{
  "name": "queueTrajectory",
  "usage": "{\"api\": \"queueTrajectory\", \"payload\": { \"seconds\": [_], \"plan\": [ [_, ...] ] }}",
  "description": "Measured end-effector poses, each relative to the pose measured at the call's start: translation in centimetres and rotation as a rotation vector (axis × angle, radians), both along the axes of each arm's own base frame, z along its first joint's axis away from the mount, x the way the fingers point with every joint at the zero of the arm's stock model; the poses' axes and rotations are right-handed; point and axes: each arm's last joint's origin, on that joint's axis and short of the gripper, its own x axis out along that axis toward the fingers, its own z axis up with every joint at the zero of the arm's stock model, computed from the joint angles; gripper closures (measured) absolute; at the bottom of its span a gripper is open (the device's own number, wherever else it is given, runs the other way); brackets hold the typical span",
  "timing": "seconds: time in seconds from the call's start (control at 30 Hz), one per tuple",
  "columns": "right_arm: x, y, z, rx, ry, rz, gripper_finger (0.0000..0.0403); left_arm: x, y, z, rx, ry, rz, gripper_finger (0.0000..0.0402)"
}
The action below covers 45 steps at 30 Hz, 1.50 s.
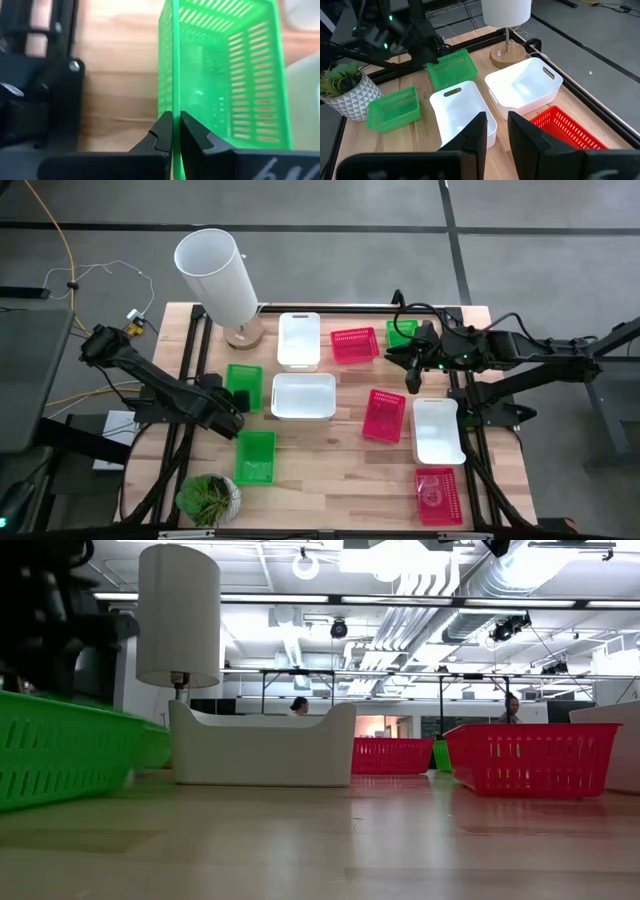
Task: Stack baskets by color
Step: Stack the middle left green bin on the bottom green bin
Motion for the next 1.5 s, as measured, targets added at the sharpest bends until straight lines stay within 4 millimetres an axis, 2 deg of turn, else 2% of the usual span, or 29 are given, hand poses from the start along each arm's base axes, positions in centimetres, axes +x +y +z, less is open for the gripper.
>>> {"api": "queueTrajectory", "payload": {
  "seconds": [0.07,0.3,0.4,0.5,0.67,0.87,1.0,1.1,1.23,1.5],
  "plan": [
    [0.0,0.0,0.0,0.0,0.001,0.0,0.0336,-0.2,0.1,1.6,0.012,-0.032,-0.029,0.04],
    [0.0,0.0,0.0,0.002,0.003,0.0,0.0336,-0.1,0.2,9.2,-0.019,-0.17,-0.27,0.0401],
    [0.0,0.0,-0.1,0.002,0.006,0.0,0.0336,0.6,-0.9,11.9,-0.048,-0.246,-0.356,0.0401],
    [-0.1,0.0,-0.1,0.001,0.013,0.0,0.0336,1.8,-2.8,13.2,-0.066,-0.282,-0.39,0.0401],
    [-0.1,0.0,-0.2,-0.001,0.024,0.0,0.0336,4.2,-7.5,13.2,-0.12,-0.273,-0.384,0.0401],
    [-0.1,0.0,-0.2,-0.002,0.024,0.001,0.0336,4.7,-13.3,11.2,-0.166,-0.183,-0.299,0.0401],
    [-0.1,0.0,-0.2,-0.008,0.026,0.003,0.0336,5.8,-15.6,9.7,-0.193,-0.103,-0.292,0.0401],
    [-0.1,0.0,-0.2,-0.009,0.026,0.004,0.0336,6.9,-16.5,8.7,-0.165,-0.074,-0.286,0.0401],
    [-0.1,0.0,-0.2,-0.006,0.026,0.002,0.0336,7.4,-16.9,7.7,-0.17,-0.023,-0.269,0.0401],
    [-0.1,0.0,-0.2,-0.006,0.025,0.002,0.0336,8.0,-16.7,6.8,-0.137,0.037,-0.244,0.0401]
  ]
}}
